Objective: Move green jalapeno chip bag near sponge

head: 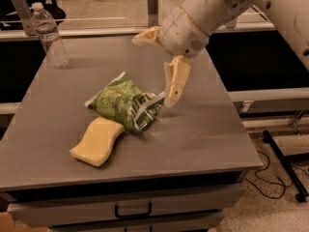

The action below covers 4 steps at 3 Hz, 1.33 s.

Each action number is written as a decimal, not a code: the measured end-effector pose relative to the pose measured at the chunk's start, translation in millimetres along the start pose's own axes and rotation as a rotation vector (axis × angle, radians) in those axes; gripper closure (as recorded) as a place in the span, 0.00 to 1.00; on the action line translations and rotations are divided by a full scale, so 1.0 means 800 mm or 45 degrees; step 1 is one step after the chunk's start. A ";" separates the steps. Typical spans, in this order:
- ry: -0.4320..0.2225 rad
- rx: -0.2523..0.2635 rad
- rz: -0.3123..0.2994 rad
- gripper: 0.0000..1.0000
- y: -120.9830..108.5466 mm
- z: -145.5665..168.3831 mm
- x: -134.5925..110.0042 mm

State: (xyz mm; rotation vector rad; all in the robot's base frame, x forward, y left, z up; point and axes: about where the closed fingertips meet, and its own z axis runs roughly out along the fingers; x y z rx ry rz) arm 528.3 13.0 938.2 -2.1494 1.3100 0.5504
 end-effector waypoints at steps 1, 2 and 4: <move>0.105 0.278 0.038 0.00 -0.008 -0.076 -0.001; 0.284 0.616 0.097 0.00 -0.003 -0.165 0.009; 0.470 1.041 0.100 0.00 -0.017 -0.273 0.007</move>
Offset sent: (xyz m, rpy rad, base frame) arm 0.0509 -0.1769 0.2153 0.1180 -0.7967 -0.8372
